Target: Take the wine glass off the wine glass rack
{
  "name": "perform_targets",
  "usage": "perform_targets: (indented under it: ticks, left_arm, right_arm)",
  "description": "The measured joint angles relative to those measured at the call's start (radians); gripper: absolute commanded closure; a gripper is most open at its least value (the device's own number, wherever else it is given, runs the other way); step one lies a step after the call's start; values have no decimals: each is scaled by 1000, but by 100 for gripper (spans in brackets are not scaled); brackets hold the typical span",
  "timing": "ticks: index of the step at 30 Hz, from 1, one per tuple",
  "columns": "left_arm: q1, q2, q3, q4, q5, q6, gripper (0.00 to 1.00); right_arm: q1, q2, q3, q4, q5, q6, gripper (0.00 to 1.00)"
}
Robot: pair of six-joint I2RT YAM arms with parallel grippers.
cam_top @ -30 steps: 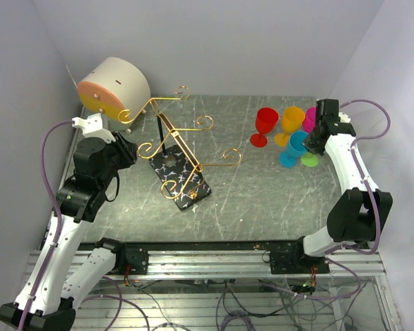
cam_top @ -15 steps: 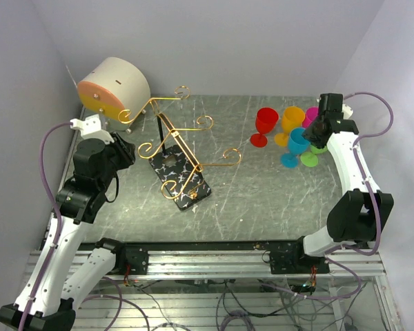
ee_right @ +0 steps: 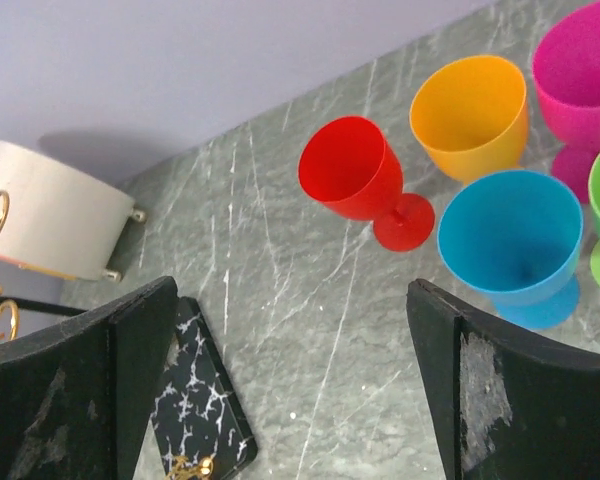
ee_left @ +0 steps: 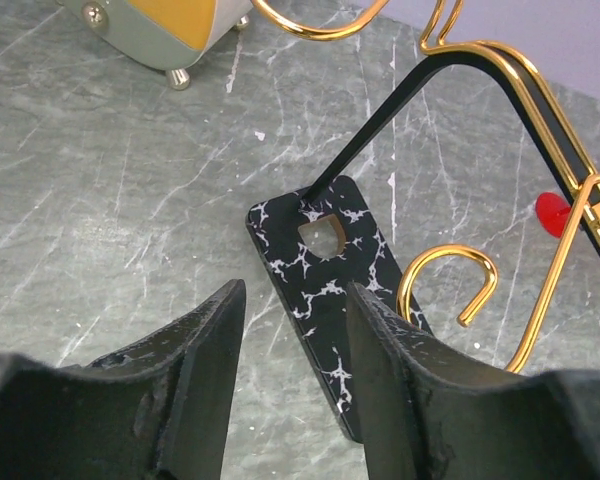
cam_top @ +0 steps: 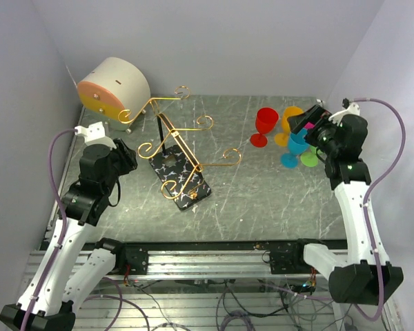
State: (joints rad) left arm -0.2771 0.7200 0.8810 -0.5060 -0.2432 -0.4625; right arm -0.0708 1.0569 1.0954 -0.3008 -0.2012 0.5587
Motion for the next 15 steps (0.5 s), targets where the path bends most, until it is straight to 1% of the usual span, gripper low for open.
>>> perform_targets:
  ticks: [2, 3, 4, 6, 7, 8, 12, 15]
  left_arm:
    - [0, 0, 0, 3, -1, 0, 37]
    - [0, 0, 0, 3, -1, 0, 33]
    - [0, 1, 0, 3, -1, 0, 24]
    - [0, 3, 0, 2, -4, 0, 21]
    - [0, 4, 0, 2, -8, -2, 15]
    - [0, 5, 0, 0, -14, -2, 14]
    - [1, 8, 0, -2, -36, -4, 14]
    - [1, 8, 0, -2, -42, -6, 14]
  right_arm:
    - [0, -40, -58, 37, -14, 0, 2]
    - [0, -60, -89, 51, -19, 2, 1]
    - [0, -75, -113, 60, -19, 3, 1]
    - [0, -99, -154, 66, -16, 6, 1]
    - [0, -108, -167, 68, -12, 9, 1]
    - [0, -118, -179, 69, -8, 12, 1]
    - [0, -156, -196, 72, 12, 25, 3]
    - [0, -171, -196, 76, 20, 27, 0]
